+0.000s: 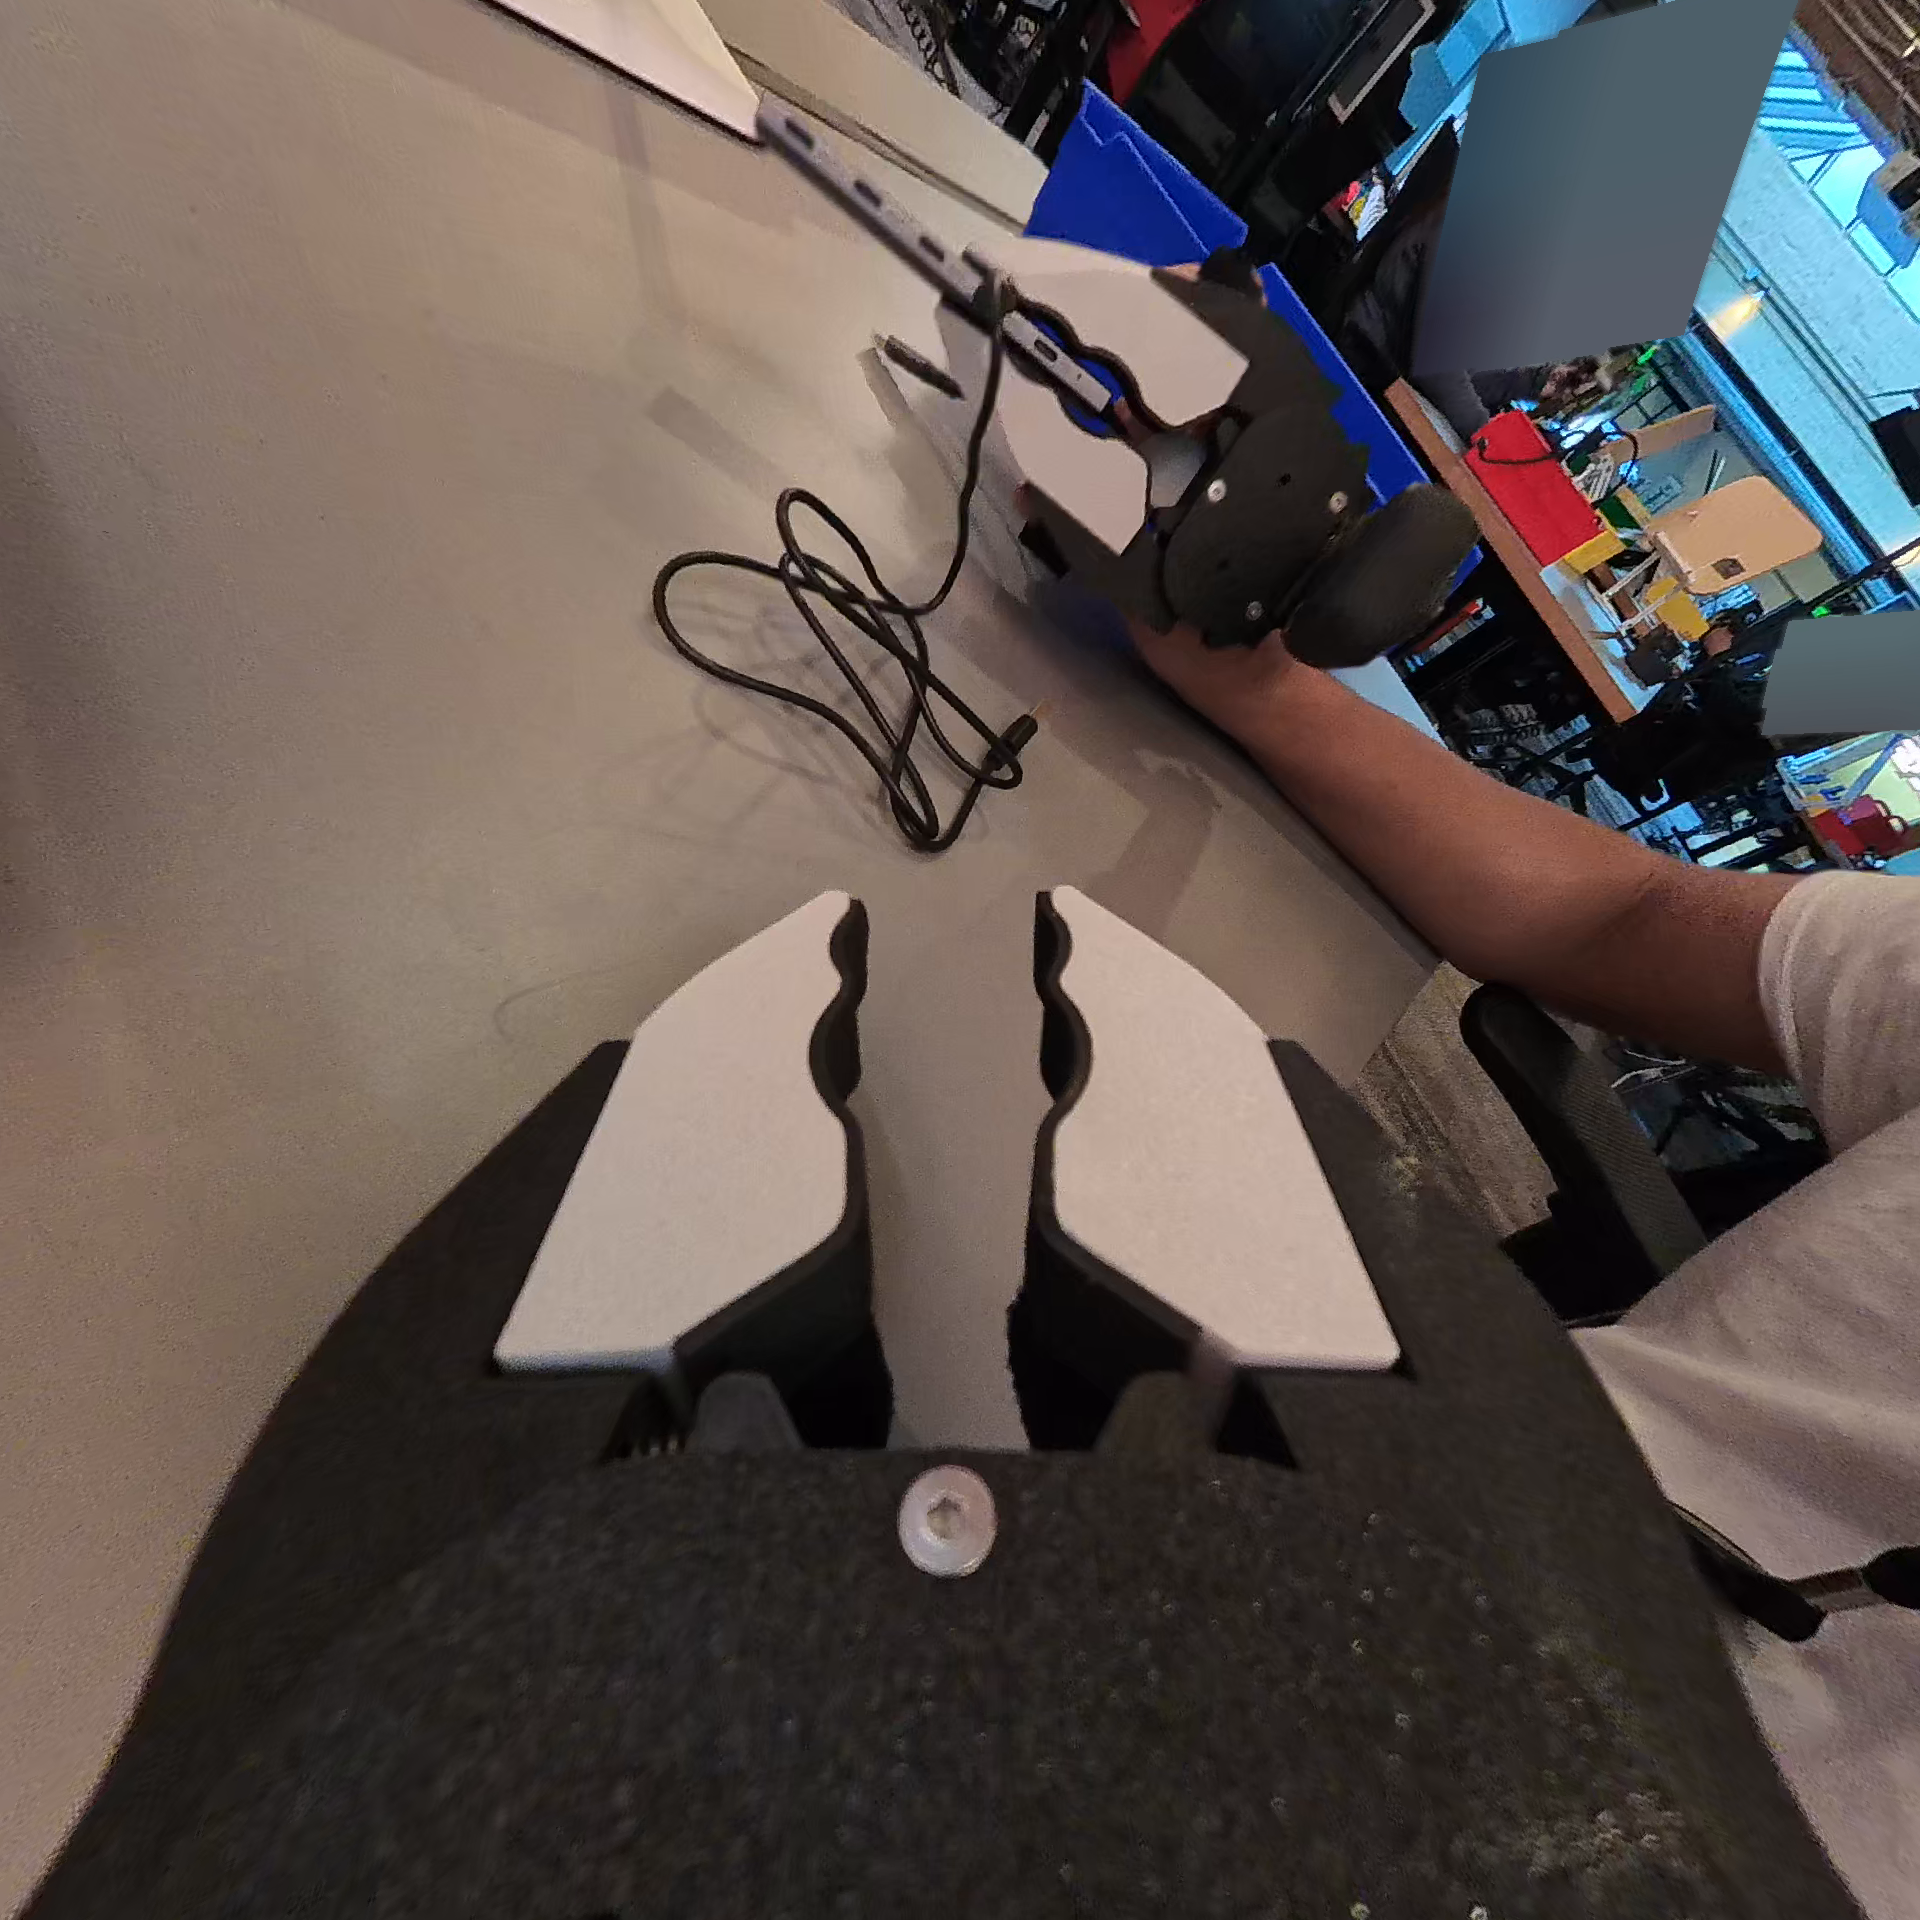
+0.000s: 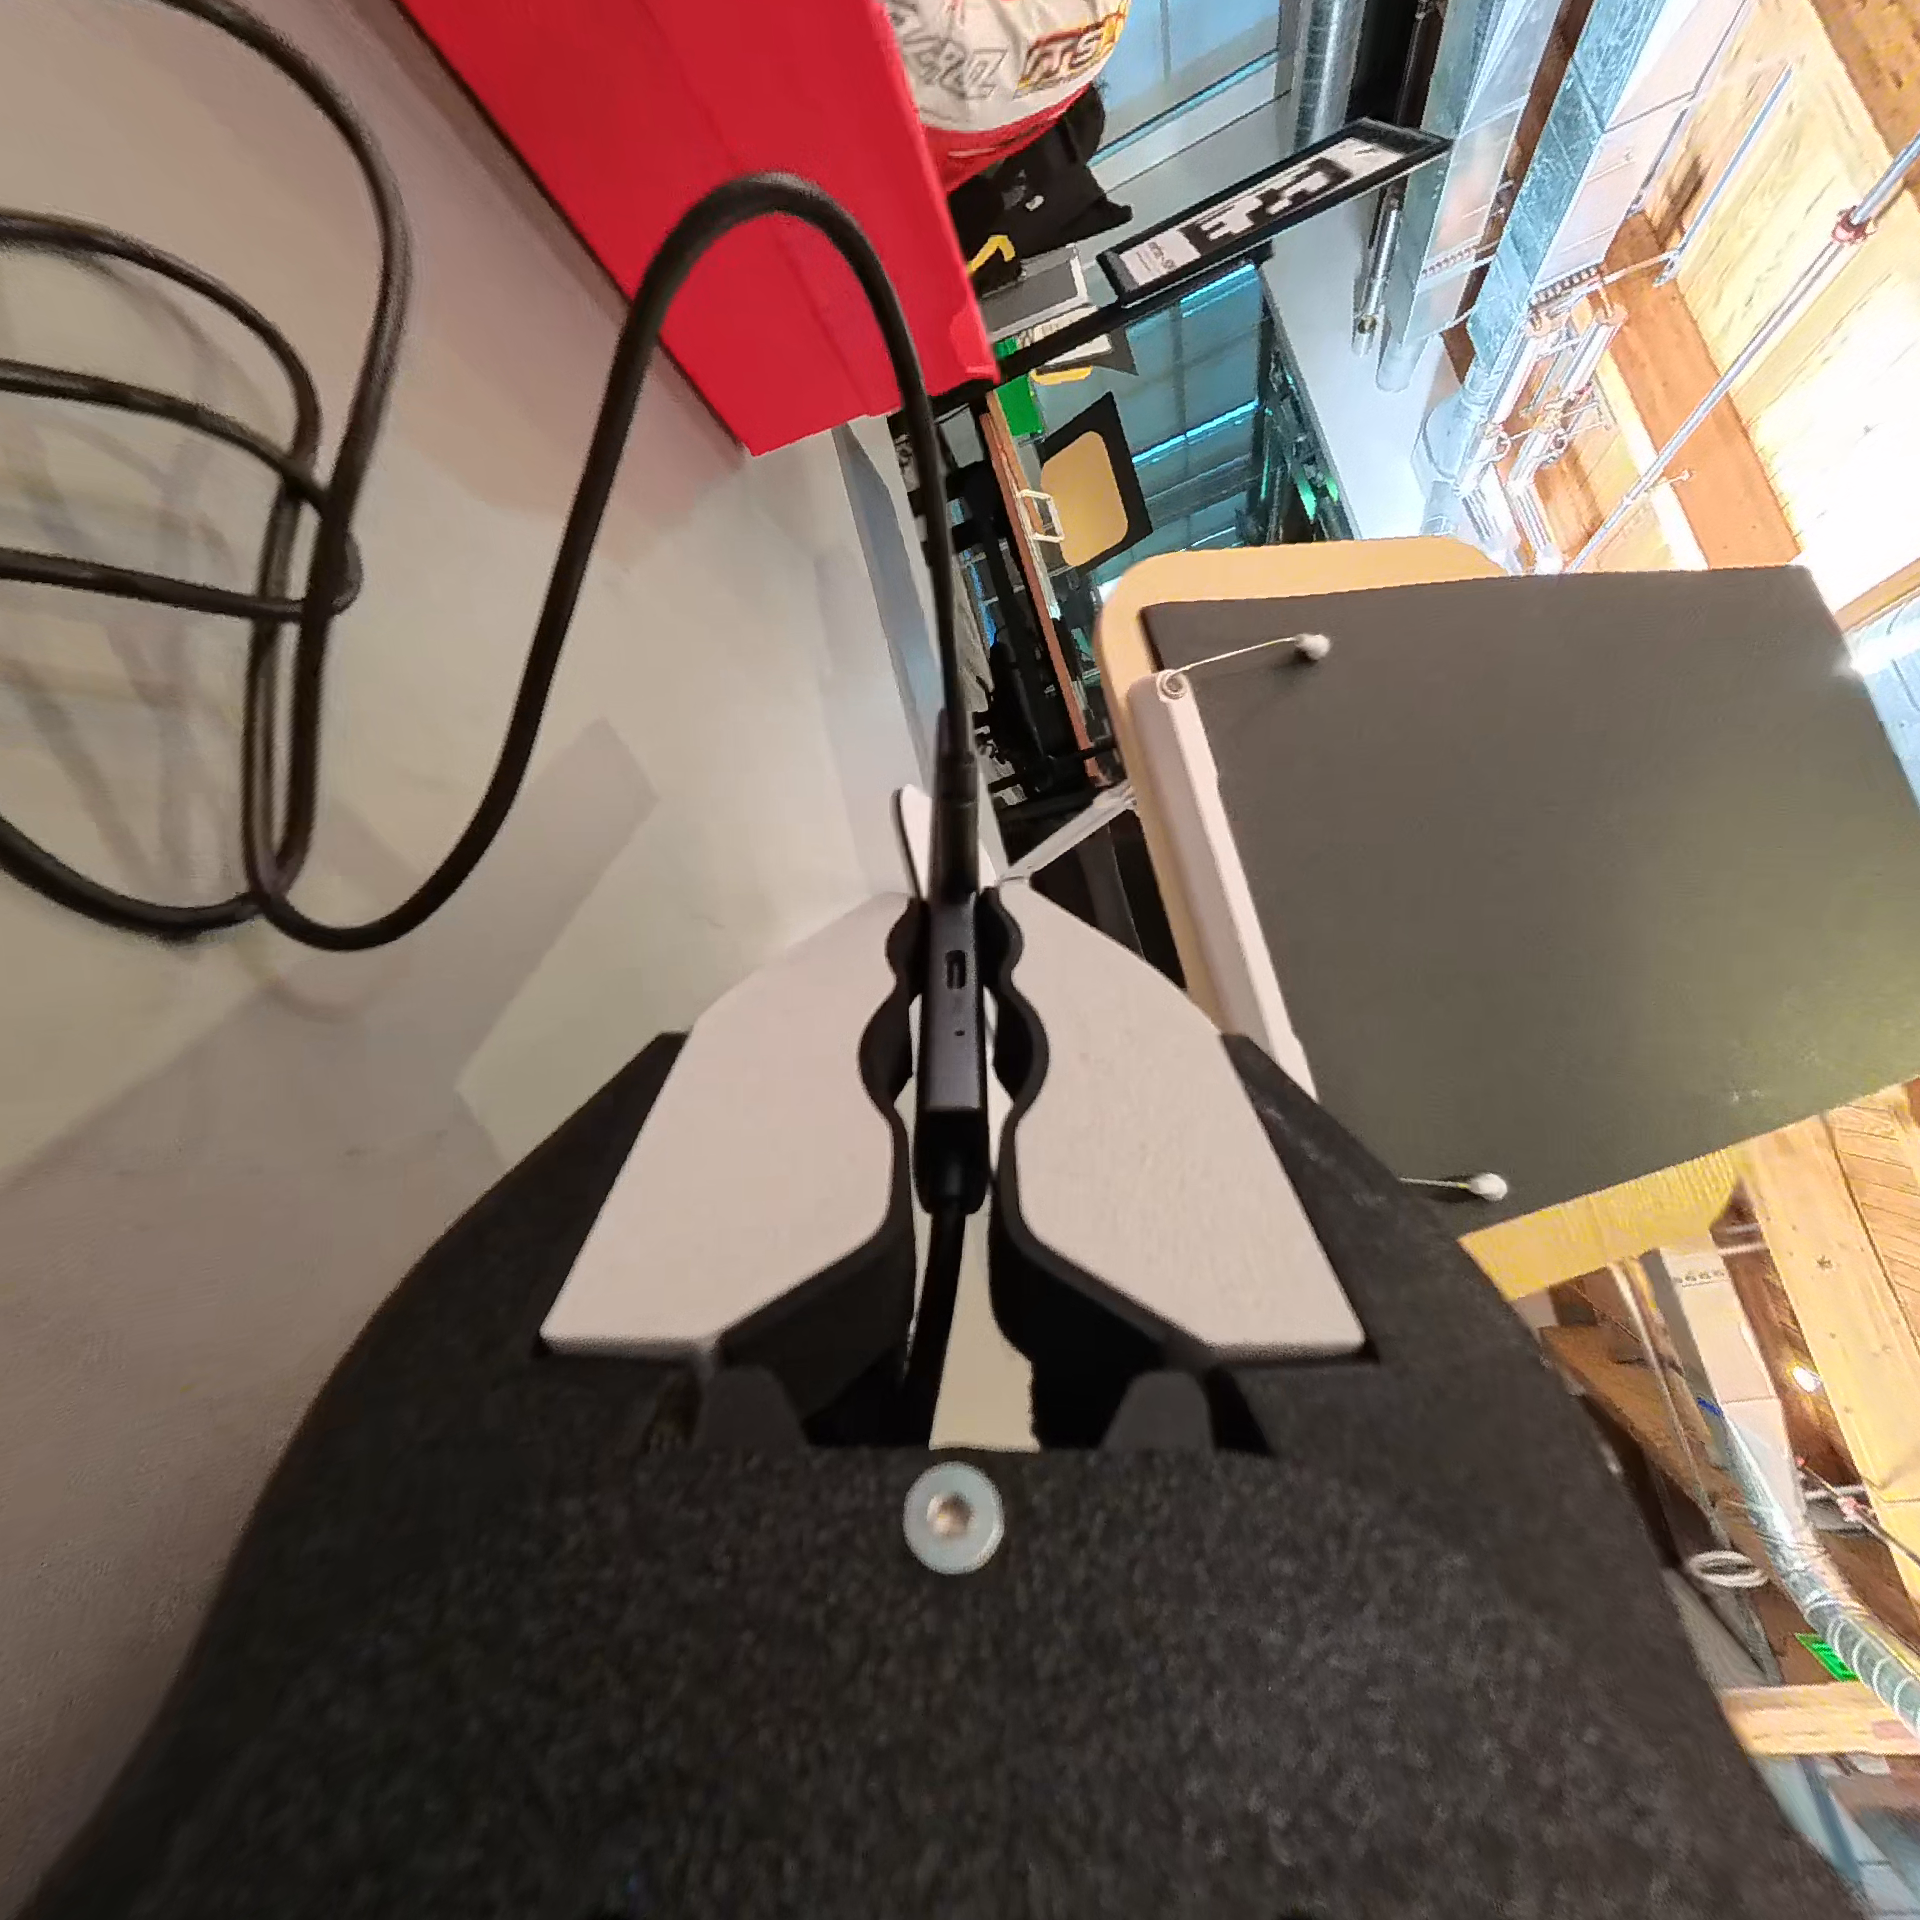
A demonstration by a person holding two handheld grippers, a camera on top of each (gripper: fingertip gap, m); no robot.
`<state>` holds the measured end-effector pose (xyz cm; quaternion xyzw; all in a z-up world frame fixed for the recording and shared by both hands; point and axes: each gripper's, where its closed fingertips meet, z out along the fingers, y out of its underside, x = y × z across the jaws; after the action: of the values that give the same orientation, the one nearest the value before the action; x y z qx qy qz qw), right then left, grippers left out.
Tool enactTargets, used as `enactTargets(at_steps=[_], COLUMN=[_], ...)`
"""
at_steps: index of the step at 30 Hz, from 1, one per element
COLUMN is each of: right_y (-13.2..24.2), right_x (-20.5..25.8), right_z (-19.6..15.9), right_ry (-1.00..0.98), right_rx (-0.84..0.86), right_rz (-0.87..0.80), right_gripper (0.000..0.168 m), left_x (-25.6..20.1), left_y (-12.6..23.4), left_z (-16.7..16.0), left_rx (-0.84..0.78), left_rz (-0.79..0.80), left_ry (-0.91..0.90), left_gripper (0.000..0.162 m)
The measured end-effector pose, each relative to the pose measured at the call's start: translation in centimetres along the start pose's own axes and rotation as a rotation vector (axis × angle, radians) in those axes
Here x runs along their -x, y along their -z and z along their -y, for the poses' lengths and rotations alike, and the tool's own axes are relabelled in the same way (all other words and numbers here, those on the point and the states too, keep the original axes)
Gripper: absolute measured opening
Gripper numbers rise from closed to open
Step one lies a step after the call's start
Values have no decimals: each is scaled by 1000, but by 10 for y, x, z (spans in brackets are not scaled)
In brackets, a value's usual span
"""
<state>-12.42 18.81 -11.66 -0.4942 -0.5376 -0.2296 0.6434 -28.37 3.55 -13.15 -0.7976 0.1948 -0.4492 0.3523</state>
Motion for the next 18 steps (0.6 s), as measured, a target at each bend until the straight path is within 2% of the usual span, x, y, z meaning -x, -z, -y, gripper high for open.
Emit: enactTargets(at_steps=[3,6,8,12,15,18], right_y=[7,20,32,62,92,114], right_x=[-35,-106,-163,-283,-357,-396], right_z=[11,30,32,-3,-39,-87], right_ry=[-29,-92,-64,66,145,263], right_rx=[-11,6,52,216,361,542], right_rz=[-63,-105,-130,-233,-284,-292], right_gripper=[9,9,9,9,9,9], left_x=[0,-1,-3,-8,-11,-14], left_y=[-1,-3,-3,-3,-3,-4], left_z=[0,-3,-4,-9,-11,-12], left_rx=[1,15,20,39,42,49], left_rz=[2,-2,-14,-37,-58,-68], left_ry=[8,10,10,27,39,35], left_gripper=[30,30,30,29,29,29])
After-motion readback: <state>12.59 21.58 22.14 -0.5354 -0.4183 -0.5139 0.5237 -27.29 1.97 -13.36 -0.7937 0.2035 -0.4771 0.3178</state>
